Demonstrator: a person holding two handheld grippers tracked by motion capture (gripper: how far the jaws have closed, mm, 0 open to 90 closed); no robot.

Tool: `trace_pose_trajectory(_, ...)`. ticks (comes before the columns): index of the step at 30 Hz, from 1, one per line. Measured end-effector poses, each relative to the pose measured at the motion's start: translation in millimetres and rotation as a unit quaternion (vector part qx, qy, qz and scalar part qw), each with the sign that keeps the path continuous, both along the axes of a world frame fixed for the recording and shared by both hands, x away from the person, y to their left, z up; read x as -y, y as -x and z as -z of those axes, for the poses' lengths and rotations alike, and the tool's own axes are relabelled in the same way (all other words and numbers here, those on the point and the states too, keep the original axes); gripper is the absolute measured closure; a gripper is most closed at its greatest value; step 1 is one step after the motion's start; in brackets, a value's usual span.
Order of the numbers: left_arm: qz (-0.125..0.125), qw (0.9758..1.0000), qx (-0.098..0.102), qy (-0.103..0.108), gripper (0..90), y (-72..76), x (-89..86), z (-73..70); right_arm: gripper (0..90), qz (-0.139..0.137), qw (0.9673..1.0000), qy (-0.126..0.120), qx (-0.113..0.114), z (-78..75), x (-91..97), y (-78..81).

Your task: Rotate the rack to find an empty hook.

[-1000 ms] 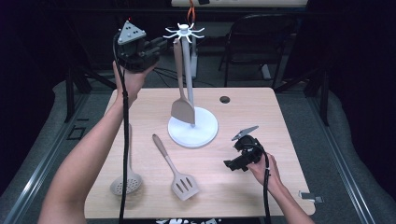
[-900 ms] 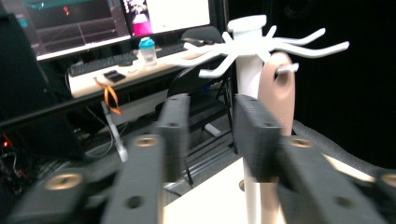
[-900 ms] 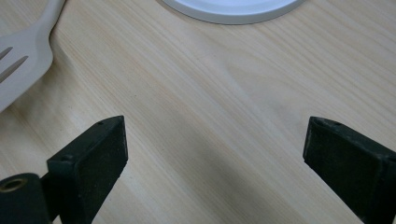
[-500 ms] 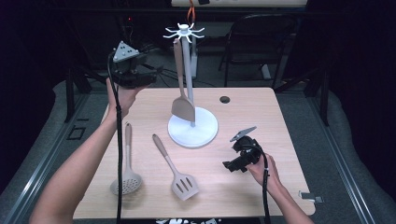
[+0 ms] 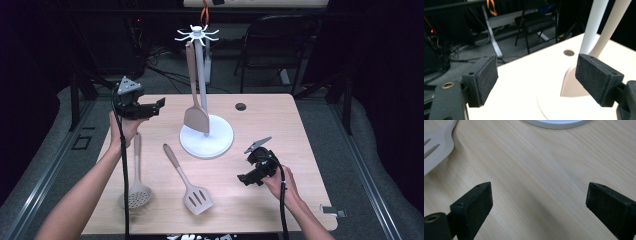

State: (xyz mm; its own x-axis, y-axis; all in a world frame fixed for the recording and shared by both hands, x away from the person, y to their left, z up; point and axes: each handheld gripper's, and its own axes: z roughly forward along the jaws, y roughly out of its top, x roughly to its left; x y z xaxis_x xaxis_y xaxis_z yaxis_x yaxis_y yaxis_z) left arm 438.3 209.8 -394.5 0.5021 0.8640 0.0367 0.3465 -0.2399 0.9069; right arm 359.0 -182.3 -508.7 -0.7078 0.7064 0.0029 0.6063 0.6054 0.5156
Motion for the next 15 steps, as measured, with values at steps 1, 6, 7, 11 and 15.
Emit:
trace_pose_trajectory(1,-0.002,1.0,-0.005,0.001,17.1,1.1,-2.3,5.8,7.0,-0.001,1.0,0.001,0.002,0.0,-0.4,0.2)
trace_pose_trajectory(6,-0.009,0.9994,-0.032,0.01,15.5,8.6,-12.0,36.2,7.1,-0.005,1.0,0.007,0.0,1.0,-2.0,0.2)
trace_pose_trajectory(7,-0.01,0.9992,-0.038,0.008,15.4,10.1,-13.7,42.5,7.1,-0.004,1.0,0.007,0.001,1.5,-2.5,0.2)
trace_pose_trajectory(11,-0.021,0.9979,-0.06,0.01,13.7,14.0,-22.2,66.7,7.1,-0.006,1.0,0.006,0.001,2.8,-4.6,0.6)
trace_pose_trajectory(15,-0.036,0.9957,-0.084,0.016,8.5,16.7,-31.9,85.5,7.3,-0.01,0.9999,0.01,-0.004,3.7,-5.7,0.6)
